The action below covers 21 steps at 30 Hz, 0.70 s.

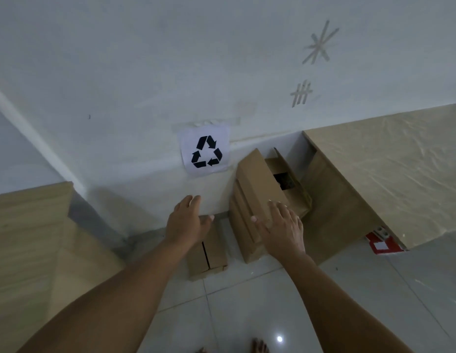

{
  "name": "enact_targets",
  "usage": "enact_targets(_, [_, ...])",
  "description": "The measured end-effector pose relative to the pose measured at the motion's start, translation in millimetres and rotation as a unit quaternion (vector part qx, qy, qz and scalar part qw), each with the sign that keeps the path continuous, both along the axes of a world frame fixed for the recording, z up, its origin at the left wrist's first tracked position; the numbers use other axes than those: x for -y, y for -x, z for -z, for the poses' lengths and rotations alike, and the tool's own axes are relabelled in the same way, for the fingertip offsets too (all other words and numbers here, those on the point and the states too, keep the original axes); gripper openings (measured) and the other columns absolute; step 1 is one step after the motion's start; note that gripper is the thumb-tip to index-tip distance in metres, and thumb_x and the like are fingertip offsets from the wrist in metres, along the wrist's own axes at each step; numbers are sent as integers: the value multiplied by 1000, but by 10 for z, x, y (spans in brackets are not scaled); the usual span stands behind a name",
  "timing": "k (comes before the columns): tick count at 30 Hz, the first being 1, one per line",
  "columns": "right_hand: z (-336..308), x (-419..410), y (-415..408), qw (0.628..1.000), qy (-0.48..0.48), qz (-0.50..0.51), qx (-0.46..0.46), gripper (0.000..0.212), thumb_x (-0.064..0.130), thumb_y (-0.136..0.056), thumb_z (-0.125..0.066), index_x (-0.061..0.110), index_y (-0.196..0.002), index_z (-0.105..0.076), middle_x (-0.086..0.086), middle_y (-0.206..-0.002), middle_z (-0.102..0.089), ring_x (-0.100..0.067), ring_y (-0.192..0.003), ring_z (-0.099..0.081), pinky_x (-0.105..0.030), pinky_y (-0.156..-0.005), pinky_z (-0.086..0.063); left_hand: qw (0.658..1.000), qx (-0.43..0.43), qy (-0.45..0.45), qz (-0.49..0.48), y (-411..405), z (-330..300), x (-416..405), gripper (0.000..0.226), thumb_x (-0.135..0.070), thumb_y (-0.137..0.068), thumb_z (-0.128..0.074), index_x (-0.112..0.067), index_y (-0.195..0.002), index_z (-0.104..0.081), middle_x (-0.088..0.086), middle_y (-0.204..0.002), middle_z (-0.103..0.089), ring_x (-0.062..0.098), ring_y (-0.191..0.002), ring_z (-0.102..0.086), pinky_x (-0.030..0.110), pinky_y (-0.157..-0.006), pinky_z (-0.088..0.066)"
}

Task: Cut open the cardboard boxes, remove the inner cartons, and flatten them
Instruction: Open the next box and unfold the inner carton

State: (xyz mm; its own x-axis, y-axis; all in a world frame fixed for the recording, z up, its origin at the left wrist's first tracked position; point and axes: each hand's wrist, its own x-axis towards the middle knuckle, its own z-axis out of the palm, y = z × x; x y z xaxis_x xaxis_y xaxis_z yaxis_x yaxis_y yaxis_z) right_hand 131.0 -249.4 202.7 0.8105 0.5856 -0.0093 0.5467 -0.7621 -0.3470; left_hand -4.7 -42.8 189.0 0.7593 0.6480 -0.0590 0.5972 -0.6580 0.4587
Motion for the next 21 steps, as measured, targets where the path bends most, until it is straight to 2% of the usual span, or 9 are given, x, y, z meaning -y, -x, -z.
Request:
enact_targets(2, [91,-97,-129,1000,11,-23,-7,71,67,-97,-32,22,-152,-32,-7,-157,-36,-29,-146,-30,-53,-118,-27,1000,-1,8,-20,-60,62,-42,68,-48,-96,-55,-13,-150,-35,11,-151,-40,32,-135,-39,47,-104,-43])
enact_targets(6, [305,-299,-384,996,28,-80,-27,73,68,-96,-31,20,-152,-31,-8,-157,-35,-29,-145,-30,-51,-117,-28,997,0,31,-65,-179,216,-71,67,-43,-99,-54,-13,-153,-31,10,-158,-30,30,-143,-30,45,-113,-35])
enact_targets(8, [464,-391,-504,993,38,-103,-51,76,69,-96,-30,21,-154,-30,-8,-158,-33,-29,-145,-30,-49,-117,-28,996,3,37,-87,-231,341,-80,65,-42,-99,-55,-12,-153,-32,10,-158,-33,29,-143,-33,44,-112,-37])
enact_targets(11, [884,-545,-671,986,47,-139,-80,92,81,-87,-11,21,-154,-28,-7,-157,-35,-30,-141,-35,-50,-113,-34,993,-10,24,-116,-286,681,-121,63,-40,-97,-59,-9,-148,-40,11,-149,-45,29,-135,-45,41,-107,-41])
enact_targets(13, [1274,-644,-753,979,63,-165,-102,95,83,-85,-4,23,-156,-23,-7,-158,-32,-29,-142,-34,-50,-113,-36,989,-17,32,-140,-307,996,-159,63,-37,-94,-63,-7,-146,-43,12,-144,-50,30,-131,-48,39,-105,-40])
enact_targets(16, [1916,-764,-823,970,67,-183,-142,88,77,-88,-14,23,-158,-18,-5,-161,-28,-25,-147,-28,-46,-117,-33,981,-17,77,-180,-313,1608,-222,63,-34,-94,-63,-8,-147,-41,10,-146,-48,28,-131,-48,38,-104,-41])
enact_targets(21, [3150,-965,-817,962,82,-180,-189,80,74,-93,-27,28,-158,-17,-1,-163,-22,-19,-149,-21,-36,-120,-25,969,-39,122,-211,-231,2955,-383,67,-34,-94,-63,-17,-152,-35,5,-155,-38,22,-141,-36,42,-116,-36])
